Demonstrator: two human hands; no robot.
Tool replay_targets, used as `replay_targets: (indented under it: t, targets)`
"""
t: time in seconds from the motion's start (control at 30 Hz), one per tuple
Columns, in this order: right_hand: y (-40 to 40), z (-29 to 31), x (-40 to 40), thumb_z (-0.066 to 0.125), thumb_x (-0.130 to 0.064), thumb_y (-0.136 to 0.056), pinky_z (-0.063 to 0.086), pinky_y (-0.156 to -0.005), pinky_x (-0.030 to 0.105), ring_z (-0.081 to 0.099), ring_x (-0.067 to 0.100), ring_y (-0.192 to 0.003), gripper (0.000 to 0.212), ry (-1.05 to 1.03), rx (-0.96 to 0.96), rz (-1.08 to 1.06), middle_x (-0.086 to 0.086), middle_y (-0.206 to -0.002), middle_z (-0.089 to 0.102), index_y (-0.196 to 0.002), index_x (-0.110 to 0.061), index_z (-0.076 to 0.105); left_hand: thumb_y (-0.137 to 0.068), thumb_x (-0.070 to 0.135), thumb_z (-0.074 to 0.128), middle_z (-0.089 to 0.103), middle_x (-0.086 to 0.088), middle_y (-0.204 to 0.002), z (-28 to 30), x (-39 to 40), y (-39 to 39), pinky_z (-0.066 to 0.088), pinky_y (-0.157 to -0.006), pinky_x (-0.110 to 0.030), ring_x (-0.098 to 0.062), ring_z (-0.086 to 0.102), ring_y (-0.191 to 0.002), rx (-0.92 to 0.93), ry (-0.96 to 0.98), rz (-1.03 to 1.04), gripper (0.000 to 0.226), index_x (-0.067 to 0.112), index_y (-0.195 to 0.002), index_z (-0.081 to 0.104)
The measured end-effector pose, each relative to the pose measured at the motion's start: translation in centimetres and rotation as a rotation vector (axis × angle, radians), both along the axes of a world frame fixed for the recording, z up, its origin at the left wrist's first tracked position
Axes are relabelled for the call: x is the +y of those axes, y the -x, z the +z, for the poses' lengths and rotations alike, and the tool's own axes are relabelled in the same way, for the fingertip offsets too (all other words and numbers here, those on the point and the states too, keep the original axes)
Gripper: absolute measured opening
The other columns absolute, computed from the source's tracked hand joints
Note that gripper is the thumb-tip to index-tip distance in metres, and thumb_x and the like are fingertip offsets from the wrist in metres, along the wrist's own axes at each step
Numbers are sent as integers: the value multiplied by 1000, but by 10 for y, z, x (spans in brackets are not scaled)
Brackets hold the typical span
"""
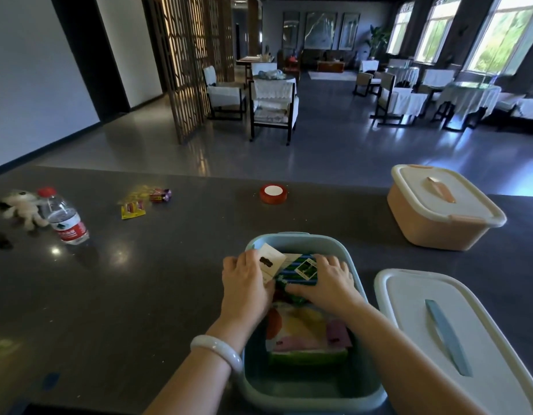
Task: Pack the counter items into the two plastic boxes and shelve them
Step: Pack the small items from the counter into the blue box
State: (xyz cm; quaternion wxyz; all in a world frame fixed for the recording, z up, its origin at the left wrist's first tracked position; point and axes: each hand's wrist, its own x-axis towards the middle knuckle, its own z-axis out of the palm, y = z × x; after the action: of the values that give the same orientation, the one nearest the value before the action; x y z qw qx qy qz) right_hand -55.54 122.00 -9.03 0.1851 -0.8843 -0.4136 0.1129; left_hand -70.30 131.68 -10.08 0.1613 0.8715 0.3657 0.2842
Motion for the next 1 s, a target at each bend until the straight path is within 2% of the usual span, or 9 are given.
replay_targets:
  t: [0.07,0.13,0.37,0.53,0.63,0.73,0.8,0.93,1.0]
  targets:
    - [9,-7,2,61,-81,-60,22,-115,43,23,27,-137,117,42,-17,21,2,-150,26,-149,-16,21,-79,30,73,57,-4,-121,-1,0,0,29,-83,-28,-20,38,-102,3,-1,5,59,10,-129,48]
    - [8,-10,1,66,-78,-57,18,-117,43,20,25,-141,120,22,-24,45,1,-153,23,-150,-16,22,-77,28,75,58,-3,-121,-2,0,0,29,-82,-27,-20,39,-102,8,-10,5,61,10,-129,48]
    - [-12,-7,-9,81,-39,-70,10,-120,30,8,15,-148,105,22,87,162,-1,-161,12,-153,-16,21,-78,28,74,60,-3,-119,-3,0,-1,25,-79,-25,-20,39,-102,12,-24,8,58,11,-127,49]
    - [-18,-2,-14,80,-28,-73,11,-115,23,17,14,-145,90,61,-19,228,-3,-157,23,-149,-18,33,-81,35,69,60,0,-119,1,-1,-5,16,-75,-26,-19,36,-104,84,-77,-4,53,16,-125,48]
    - [-20,0,-19,73,-18,-75,20,-113,27,27,17,-140,74,38,-144,208,-2,-152,34,-144,-21,43,-81,38,70,61,-1,-114,4,-4,-13,32,-79,-26,-19,42,-103,74,-108,-53,50,14,-119,50]
    - [-22,2,-23,70,-19,-76,20,-113,29,30,18,-137,70,31,-205,191,-2,-149,39,-141,-24,46,-83,43,67,59,-5,-114,7,-8,-22,45,-87,-32,-24,46,-108,99,-84,-72,54,8,-120,49]
    - [-22,1,-24,71,-25,-77,16,-114,30,28,17,-138,70,40,-207,202,-3,-150,37,-143,-26,44,-87,43,63,57,-7,-116,7,-10,-27,43,-91,-32,-25,48,-109,149,-87,-57,57,4,-124,46]
    - [-22,-1,-23,70,-33,-82,16,-114,31,29,16,-138,65,3,-206,196,-4,-150,38,-142,-27,45,-94,41,51,58,-7,-107,6,-12,-31,40,-91,-30,-23,51,-95,271,-126,-22,43,4,-115,46]
    - [-21,-2,-24,68,-33,-83,17,-114,31,30,17,-138,62,-21,-207,190,-4,-149,39,-141,-28,46,-94,44,51,57,-7,-106,6,-12,-33,40,-91,-32,-23,52,-95,297,-149,-12,47,3,-118,46]
